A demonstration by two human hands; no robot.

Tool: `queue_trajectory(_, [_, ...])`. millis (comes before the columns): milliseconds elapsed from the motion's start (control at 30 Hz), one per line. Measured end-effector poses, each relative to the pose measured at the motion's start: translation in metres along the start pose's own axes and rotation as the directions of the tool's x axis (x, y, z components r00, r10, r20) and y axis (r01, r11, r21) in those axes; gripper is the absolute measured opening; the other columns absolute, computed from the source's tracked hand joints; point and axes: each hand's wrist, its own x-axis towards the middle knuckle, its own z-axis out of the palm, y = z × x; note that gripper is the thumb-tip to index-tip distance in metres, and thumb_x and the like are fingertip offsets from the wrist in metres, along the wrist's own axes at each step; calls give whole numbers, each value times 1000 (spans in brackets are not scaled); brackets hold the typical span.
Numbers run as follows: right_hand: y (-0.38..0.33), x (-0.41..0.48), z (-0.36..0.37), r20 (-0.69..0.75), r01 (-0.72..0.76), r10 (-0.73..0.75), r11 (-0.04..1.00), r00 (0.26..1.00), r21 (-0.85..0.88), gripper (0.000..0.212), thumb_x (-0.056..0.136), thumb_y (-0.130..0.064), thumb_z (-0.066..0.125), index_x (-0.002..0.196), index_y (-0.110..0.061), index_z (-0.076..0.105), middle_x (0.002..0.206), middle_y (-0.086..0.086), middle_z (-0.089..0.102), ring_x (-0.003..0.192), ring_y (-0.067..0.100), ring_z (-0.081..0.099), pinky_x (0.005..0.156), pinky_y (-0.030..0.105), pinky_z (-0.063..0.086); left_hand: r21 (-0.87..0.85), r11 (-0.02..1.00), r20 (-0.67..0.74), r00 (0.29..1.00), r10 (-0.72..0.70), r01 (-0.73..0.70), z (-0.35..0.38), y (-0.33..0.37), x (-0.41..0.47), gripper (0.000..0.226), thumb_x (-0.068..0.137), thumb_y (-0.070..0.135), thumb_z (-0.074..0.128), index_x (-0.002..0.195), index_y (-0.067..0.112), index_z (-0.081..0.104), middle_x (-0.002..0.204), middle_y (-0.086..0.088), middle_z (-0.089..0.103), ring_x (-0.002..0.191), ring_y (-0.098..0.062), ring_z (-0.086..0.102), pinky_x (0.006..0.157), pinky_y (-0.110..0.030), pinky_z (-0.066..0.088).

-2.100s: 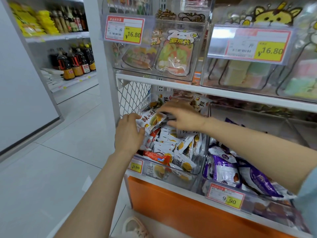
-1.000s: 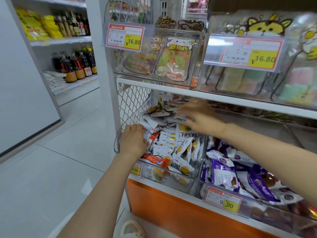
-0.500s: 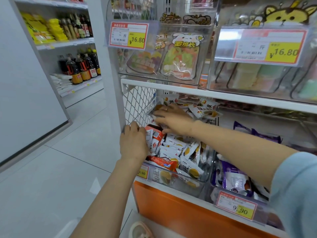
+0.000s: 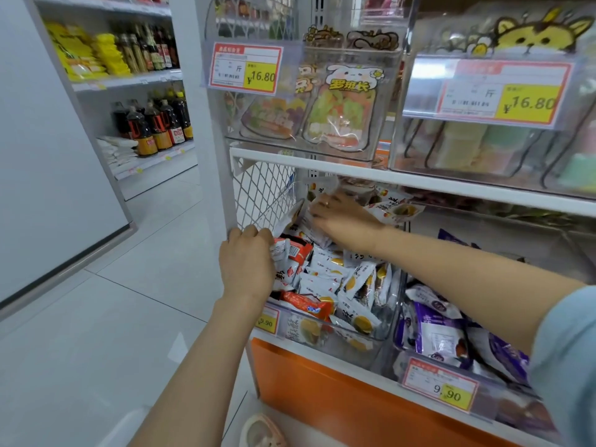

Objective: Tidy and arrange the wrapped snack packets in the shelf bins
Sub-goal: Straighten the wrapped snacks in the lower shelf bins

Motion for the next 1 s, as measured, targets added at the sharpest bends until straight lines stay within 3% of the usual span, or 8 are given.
queue_trajectory(100, [-11, 0, 2, 43, 108, -111, 992, 993, 65, 38, 95, -26, 41, 130, -14, 52, 136, 8, 48, 133, 29, 30, 111, 44, 17, -98, 995, -112, 993, -40, 29, -14, -1, -5, 25, 83, 7, 62, 107, 12, 63, 107, -9, 59, 106, -30, 47, 71, -32, 30])
queue_trajectory(233, [-28, 10, 12, 219, -25, -13, 985, 976, 171, 71, 88, -64, 42, 145, -21, 34, 141, 3, 45, 141, 25, 22, 117, 48, 2, -199, 975, -149, 981, -125, 94, -20, -7, -7, 22, 84, 12, 62, 107, 14, 63, 110, -6, 59, 103, -28, 47, 68, -30, 30])
queue_trajectory(333, [-36, 17, 14, 266, -63, 20, 986, 964, 153, 87, 81, -74, 43, 148, -21, 24, 148, 8, 37, 145, 29, 11, 116, 53, -7, -235, 963, -132, 978, -164, 130, -19, -11, -6, 23, 85, 13, 62, 109, 16, 62, 114, -5, 58, 105, -27, 47, 68, -30, 31])
queue_trajectory(467, [-40, 20, 11, 197, -100, 58, 972, 979, 211, 75, 81, -65, 52, 142, -23, 37, 139, 5, 49, 141, 28, 20, 115, 50, -4, -243, 958, -102, 978, -179, 150, -18, -11, -5, 24, 86, 16, 62, 111, 17, 61, 117, -3, 57, 108, -25, 47, 71, -30, 32])
queue_trajectory(567, [-34, 17, 7, 124, -120, 82, 932, 989, 341, 52, 84, -48, 55, 131, -25, 50, 119, 4, 59, 126, 26, 39, 113, 39, 12, -244, 959, -102, 979, -175, 146, -18, -10, -4, 25, 86, 16, 62, 111, 17, 61, 118, -4, 57, 109, -26, 47, 71, -31, 34])
queue_trajectory(733, [-15, -8, -12, -20, -133, 163, 862, 986, 489, 23, 82, -30, 60, 103, -21, 66, 96, 0, 59, 103, 19, 44, 78, 27, 26, -249, 960, -107, 981, -162, 131, -17, -8, -4, 24, 87, 17, 62, 111, 16, 61, 114, -6, 57, 108, -27, 48, 71, -33, 35])
queue_trajectory(867, [3, -40, -29, -33, -198, 254, 823, 967, 532, 19, 81, -26, 63, 100, -25, 67, 96, -7, 57, 99, 15, 43, 80, 24, 26, -254, 960, -104, 984, -147, 117, -16, -3, -4, 26, 87, 18, 62, 113, 17, 61, 112, -7, 57, 107, -26, 49, 74, -33, 38])
queue_trajectory(1000, [15, -74, -52, -38, -229, 353, 680, 935, 696, 22, 78, -13, 65, 100, -18, 66, 94, -11, 51, 91, 15, 51, 75, 31, 42, -266, 964, -89, 995, -40, 15, -9, 8, -3, 24, 83, 16, 65, 108, 17, 63, 106, -4, 61, 104, -25, 52, 73, -30, 35])
